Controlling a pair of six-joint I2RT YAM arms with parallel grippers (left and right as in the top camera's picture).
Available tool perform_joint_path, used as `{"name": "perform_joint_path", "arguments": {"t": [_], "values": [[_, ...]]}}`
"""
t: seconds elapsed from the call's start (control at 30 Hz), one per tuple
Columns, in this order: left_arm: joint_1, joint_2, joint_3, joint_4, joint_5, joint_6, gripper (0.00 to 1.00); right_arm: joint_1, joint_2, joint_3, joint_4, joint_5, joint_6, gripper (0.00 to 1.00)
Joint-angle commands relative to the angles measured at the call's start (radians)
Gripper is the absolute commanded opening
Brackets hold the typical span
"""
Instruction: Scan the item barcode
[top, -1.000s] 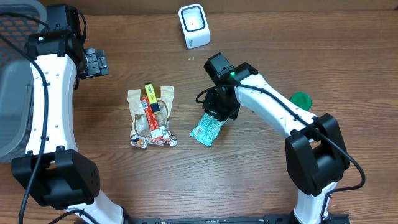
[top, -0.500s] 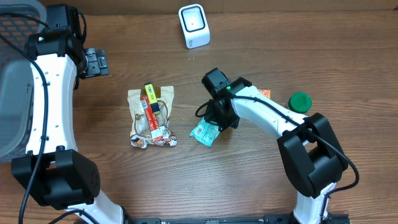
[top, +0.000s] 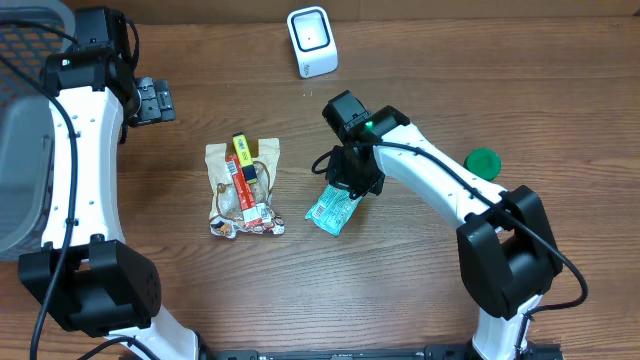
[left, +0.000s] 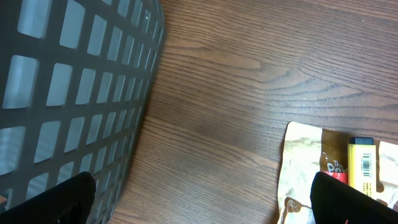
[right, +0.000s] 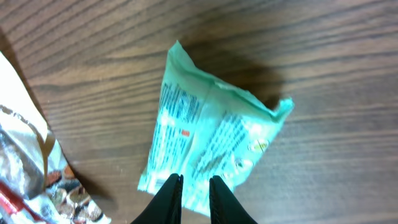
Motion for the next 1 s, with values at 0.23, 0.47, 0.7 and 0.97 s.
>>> {"name": "perform_joint_path", "arguments": {"t": [0.23, 0.47, 0.7, 0.97], "values": [[-0.004, -0.003, 0.016, 0.004, -0.006, 0.019, 1.0, 0.043, -0.028, -0.137, 0.065, 0.016, 0.014, 0.17], [-0.004, -0.003, 0.016, 0.004, -0.006, 0.019, 1.0, 0.068, -0.028, -0.265, 0.204, 0.021, 0.033, 0.17], [-0.004, -0.003, 0.016, 0.004, -0.006, 0.019, 1.0, -0.009, -0.031, -0.144, 0.116, -0.092, -0.027, 0.22], [-0.004, -0.003, 0.016, 0.004, -0.006, 0.019, 1.0, -0.004, -0.031, -0.093, -0.032, -0.137, -0.027, 0.22]]}}
